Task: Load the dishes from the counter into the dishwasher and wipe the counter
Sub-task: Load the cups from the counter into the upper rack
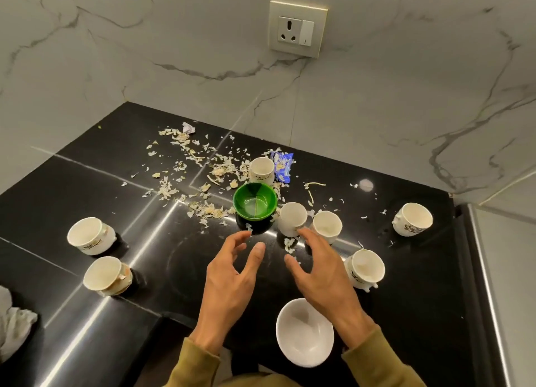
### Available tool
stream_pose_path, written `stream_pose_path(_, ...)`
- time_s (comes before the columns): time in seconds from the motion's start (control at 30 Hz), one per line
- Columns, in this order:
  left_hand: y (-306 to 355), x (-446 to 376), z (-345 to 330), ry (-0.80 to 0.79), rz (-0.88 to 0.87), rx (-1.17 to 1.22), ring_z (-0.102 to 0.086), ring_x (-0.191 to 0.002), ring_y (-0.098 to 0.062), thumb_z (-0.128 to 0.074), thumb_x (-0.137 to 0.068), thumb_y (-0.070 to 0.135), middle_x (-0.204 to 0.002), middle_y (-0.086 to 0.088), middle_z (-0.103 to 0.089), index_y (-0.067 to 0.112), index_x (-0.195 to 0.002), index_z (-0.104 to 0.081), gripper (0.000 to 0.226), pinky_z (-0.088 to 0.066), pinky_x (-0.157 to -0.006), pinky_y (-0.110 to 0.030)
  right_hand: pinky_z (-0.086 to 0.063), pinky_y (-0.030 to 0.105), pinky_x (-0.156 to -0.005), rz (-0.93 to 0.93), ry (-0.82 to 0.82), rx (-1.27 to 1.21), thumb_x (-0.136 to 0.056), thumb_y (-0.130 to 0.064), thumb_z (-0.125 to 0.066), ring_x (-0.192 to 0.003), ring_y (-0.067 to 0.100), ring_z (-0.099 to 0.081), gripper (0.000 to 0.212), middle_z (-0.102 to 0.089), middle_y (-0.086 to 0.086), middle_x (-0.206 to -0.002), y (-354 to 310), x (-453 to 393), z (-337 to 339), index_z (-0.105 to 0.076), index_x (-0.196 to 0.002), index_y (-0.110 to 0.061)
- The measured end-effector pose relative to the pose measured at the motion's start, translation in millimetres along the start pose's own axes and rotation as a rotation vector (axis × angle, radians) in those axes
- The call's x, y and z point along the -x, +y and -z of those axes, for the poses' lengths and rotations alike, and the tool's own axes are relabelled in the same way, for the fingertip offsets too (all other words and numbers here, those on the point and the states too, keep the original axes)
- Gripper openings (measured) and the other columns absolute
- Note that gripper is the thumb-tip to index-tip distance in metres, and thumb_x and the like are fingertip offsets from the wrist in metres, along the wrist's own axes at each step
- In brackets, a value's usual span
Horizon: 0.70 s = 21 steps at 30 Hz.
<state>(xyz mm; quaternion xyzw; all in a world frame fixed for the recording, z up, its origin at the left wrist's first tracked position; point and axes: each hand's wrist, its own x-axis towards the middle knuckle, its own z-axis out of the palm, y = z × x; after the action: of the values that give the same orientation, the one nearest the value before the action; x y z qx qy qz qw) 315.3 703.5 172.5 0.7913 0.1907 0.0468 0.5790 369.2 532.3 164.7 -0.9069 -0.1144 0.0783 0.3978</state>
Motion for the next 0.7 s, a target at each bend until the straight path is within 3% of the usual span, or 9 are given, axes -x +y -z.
stream_pose_path(0.2, 2, 0, -4, 0.003, -0.01, -0.005, -0.055, -0.124, -0.002, -0.055, -0.079, 0.065, -0.131, 0.01, -0.062, 0.035, -0.128, -0.056, 0.057, -0.044, -0.097, -0.021, -0.037, 0.036, -0.11, 0.0, -0.089, 0.235, -0.095, -0.029, -0.056, -0.136, 0.023, -0.04, 0.056, -0.039, 0.003, -0.152, 25, -61, -22, -0.038, -0.146, -0.015)
stream_pose_path(0.37, -9, 3, -4, 0.024, 0.023, 0.005, -0.056, -0.123, -0.004, -0.056, -0.08, 0.064, -0.13, 0.014, -0.062, 0.038, -0.125, -0.058, 0.052, -0.048, -0.107, -0.035, -0.047, 0.042, -0.079, 0.021, -0.14, 0.408, -0.097, -0.021, -0.046, -0.1, 0.032, -0.056, 0.018, -0.058, 0.009, -0.11, 43, -87, -38, -0.056, -0.106, -0.008)
stream_pose_path(0.47, -14, 6, -5, 0.034, 0.044, 0.008, -0.057, -0.122, -0.002, -0.058, -0.081, 0.063, -0.129, 0.015, -0.062, 0.037, -0.125, -0.058, 0.051, -0.048, -0.107, -0.036, -0.047, 0.041, -0.073, 0.034, -0.111, 0.404, -0.099, -0.026, -0.047, -0.091, 0.034, -0.06, 0.023, -0.064, 0.012, -0.098, 46, -85, -44, -0.06, -0.092, -0.009)
stream_pose_path(0.6, -19, 6, -11, 0.011, 0.078, -0.01, -0.057, -0.122, -0.004, -0.059, -0.08, 0.061, -0.13, 0.015, -0.061, 0.037, -0.124, -0.058, 0.05, -0.048, -0.106, -0.033, -0.048, 0.041, -0.074, 0.047, -0.166, 0.359, -0.096, -0.029, -0.052, -0.093, 0.035, -0.062, 0.023, -0.069, 0.013, -0.095, 44, -72, -46, -0.065, -0.09, -0.011)
stream_pose_path(0.7, -22, 4, -17, -0.032, 0.09, -0.057, -0.055, -0.124, -0.006, -0.063, -0.088, 0.05, -0.135, 0.012, -0.058, 0.037, -0.127, -0.055, 0.042, -0.045, -0.106, -0.029, -0.049, 0.038, -0.071, 0.041, -0.135, 0.178, -0.094, -0.03, -0.057, -0.082, 0.026, -0.063, 0.021, -0.069, 0.006, -0.086, 42, -57, -37, -0.066, -0.084, -0.014)
